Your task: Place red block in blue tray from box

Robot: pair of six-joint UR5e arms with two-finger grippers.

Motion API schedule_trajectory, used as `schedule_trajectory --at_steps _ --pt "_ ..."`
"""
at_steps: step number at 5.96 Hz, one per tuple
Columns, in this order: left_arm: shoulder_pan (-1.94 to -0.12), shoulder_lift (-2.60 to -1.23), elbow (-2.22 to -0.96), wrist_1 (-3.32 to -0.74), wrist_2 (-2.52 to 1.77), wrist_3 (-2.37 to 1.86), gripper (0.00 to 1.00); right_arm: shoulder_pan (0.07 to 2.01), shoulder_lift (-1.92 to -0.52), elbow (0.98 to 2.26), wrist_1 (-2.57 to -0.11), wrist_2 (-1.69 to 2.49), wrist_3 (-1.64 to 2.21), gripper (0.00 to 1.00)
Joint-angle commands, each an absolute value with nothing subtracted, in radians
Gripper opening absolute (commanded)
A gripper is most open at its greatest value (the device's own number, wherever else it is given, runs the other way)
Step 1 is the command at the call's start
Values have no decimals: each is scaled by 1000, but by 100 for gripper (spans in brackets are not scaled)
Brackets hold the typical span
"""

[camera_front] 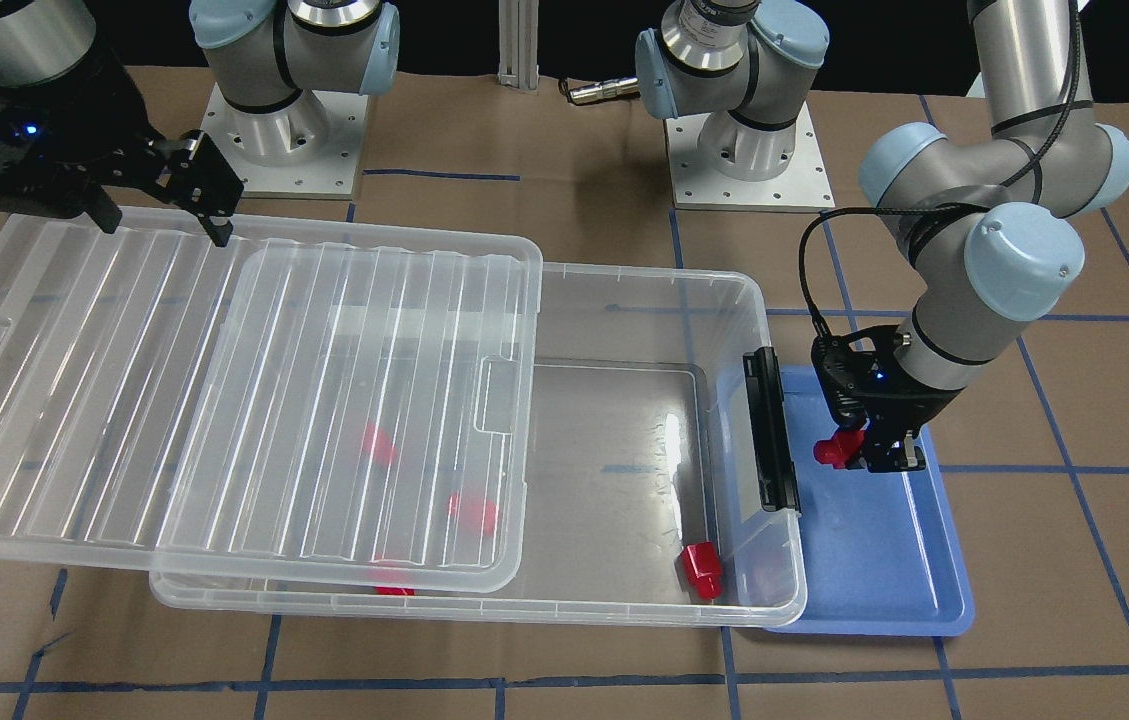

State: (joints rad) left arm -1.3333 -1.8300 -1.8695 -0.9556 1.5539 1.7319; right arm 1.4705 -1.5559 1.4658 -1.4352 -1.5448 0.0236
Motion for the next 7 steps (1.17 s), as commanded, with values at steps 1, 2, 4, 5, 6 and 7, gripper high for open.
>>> schedule_trajectory --at_steps 1,2,4,5,6,7 --pt "-1328 -1868 -1878 -930 1559 1736 3 1290 -1549 1473 -1443 -1545 -229 100" --pt "-1315 -1879 -1878 -931 1554 1735 3 1211 -1510 1473 -1484 -1552 -358 100" --pt "-1310 -1901 -1879 -931 1559 1736 6 1062 -1442 1483 -1567 -1555 -544 100" --pt "-1296 -1923 -1873 -928 1559 1738 5 995 -1404 1483 -1571 -1566 -573 100" --pt "-1283 -1930 -1879 -928 1559 1738 9 952 -1372 1486 -1581 -1604 -603 100" --pt "-1279 -1945 -1878 -924 1540 1735 24 913 -1338 1502 -1619 -1614 -623 100"
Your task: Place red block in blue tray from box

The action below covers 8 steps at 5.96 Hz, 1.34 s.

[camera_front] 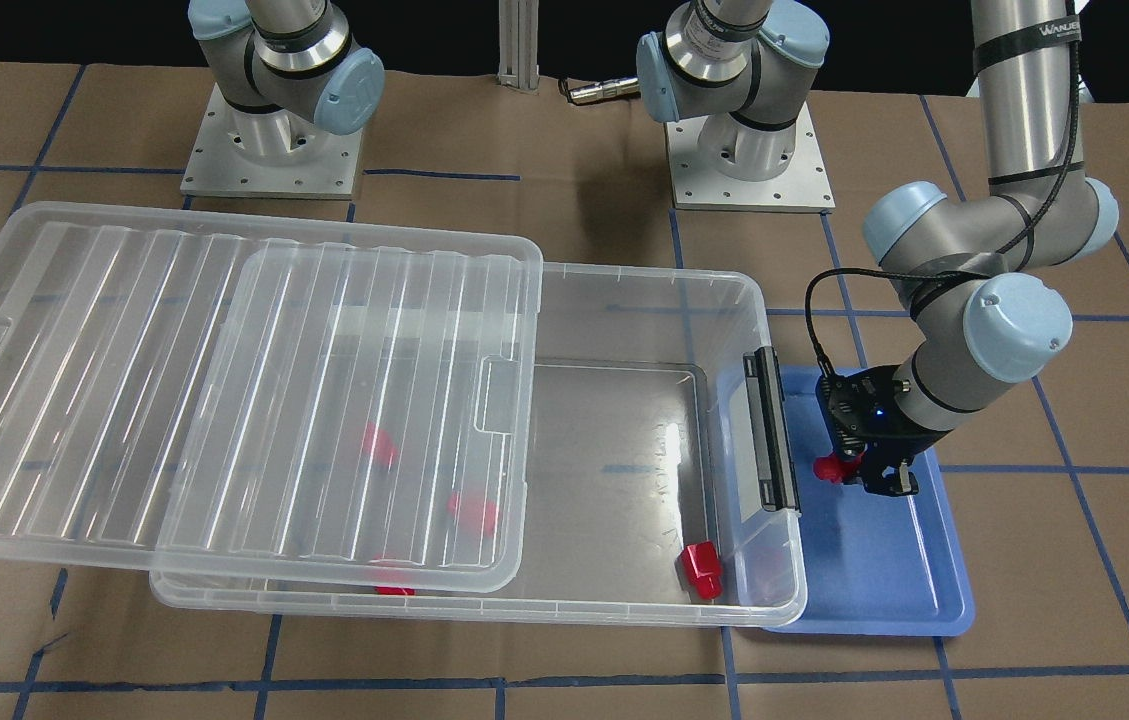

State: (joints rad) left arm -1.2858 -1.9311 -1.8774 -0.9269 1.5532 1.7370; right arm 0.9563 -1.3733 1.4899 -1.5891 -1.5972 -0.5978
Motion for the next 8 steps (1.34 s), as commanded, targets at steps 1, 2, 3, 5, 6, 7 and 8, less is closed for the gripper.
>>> schedule_trajectory --at_steps 1,2,3,5,6,7,8 --pt "-1281 -1968 -1864 -920 1533 1738 84 884 -1335 1561 -1668 -1624 -624 100" --pt "-1282 -1959 -1855 -923 1543 1735 98 852 -1339 1633 -1756 -1655 -623 100" --pt "-1290 -1916 -1849 -949 1543 1709 98 839 -1342 1675 -1808 -1667 -621 100" --pt "-1319 -1762 -1785 -1226 1540 1567 98 841 -1360 1700 -1787 -1663 -609 100" --pt "-1330 -1734 -1708 -1364 1539 1461 98 842 -1379 1718 -1787 -1655 -607 100" --pt "-1360 -1712 -1647 -1450 1537 1357 98 847 -1402 1750 -1790 -1651 -606 100" --pt "-1443 -1682 -1614 -1466 1540 1283 98 850 -1429 1770 -1790 -1640 -595 100"
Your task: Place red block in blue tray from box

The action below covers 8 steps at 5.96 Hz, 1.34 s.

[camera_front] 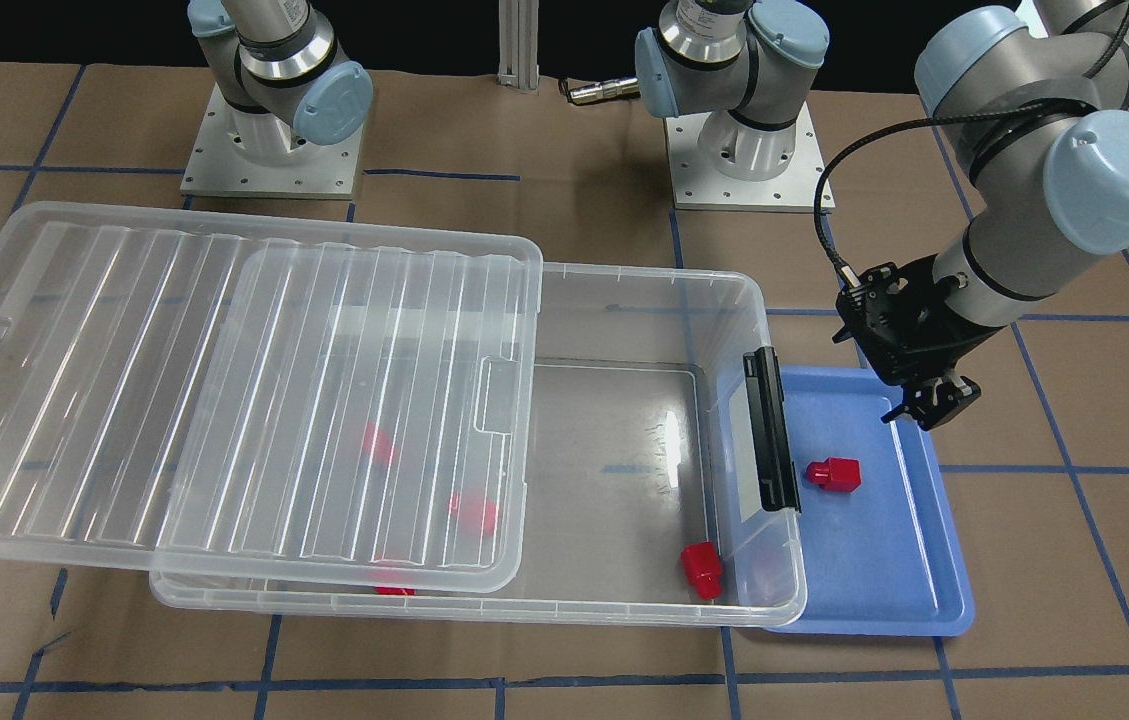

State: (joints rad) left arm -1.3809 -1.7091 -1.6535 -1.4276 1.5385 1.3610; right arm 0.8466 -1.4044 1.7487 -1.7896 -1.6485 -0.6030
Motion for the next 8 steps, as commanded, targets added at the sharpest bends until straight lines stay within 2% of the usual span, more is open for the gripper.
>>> schedule_trajectory --at_steps 1,2,4,6,8 --pt "-1480 -1642 -1596 -1526 1542 1156 98 850 -1440 1793 -1790 -1619 -595 100" --pt "-1483 -1606 -1545 -1625 1543 1067 98 851 -1443 1801 -1790 -1617 -595 100" --pt "-1511 -1629 -1444 -1629 1532 663 98 851 -1445 1801 -1781 -1589 -566 100" --pt "-1535 -1608 -1437 -1609 1554 359 98 853 -1477 1833 -1781 -1560 -536 100" --pt "-1545 -1594 -1431 -1719 1566 87 98 879 -1488 1856 -1781 -1536 -491 100"
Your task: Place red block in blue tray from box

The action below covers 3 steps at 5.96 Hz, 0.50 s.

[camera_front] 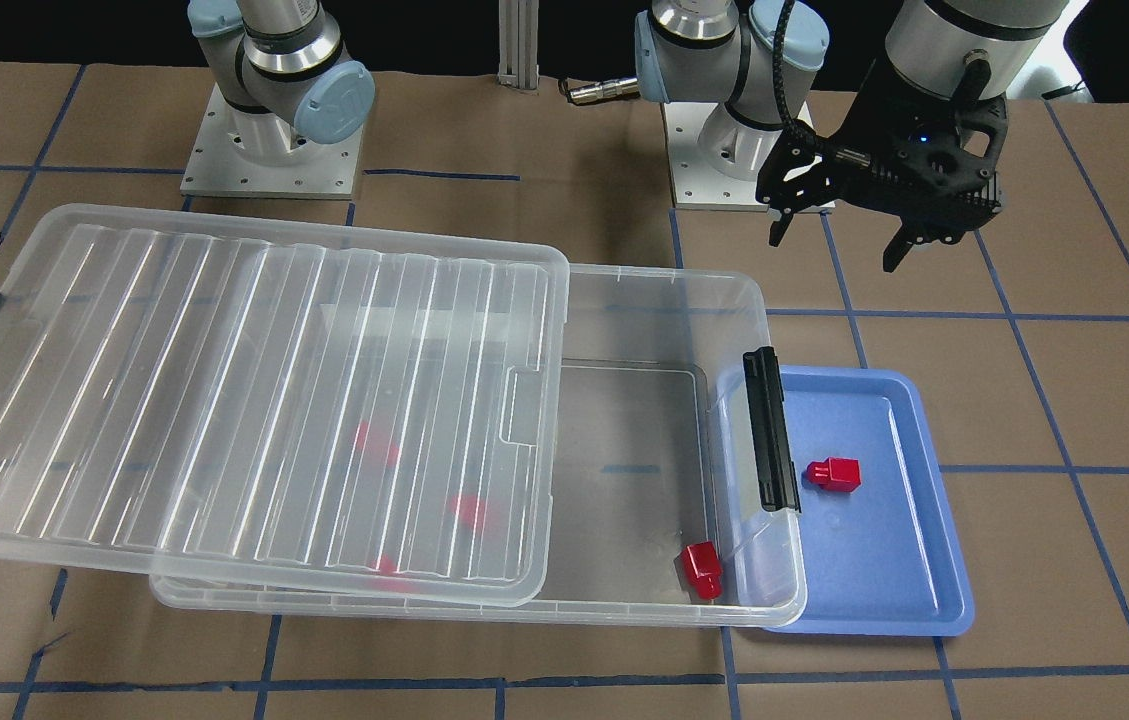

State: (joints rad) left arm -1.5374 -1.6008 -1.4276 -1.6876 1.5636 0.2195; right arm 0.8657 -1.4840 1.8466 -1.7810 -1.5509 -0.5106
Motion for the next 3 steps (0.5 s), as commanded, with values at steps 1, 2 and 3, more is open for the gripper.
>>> schedule_trajectory --at_steps 1,2,3 --pt "-1549 -1591 -1445 -1715 1562 45 98 887 -1491 1864 -1779 -1534 -468 100" --pt "-1551 -1585 -1459 -1715 1562 -27 98 897 -1500 1868 -1779 -1534 -454 100" --pt "-1551 -1577 -1474 -1686 1560 -49 98 913 -1503 1871 -1779 -1534 -440 100"
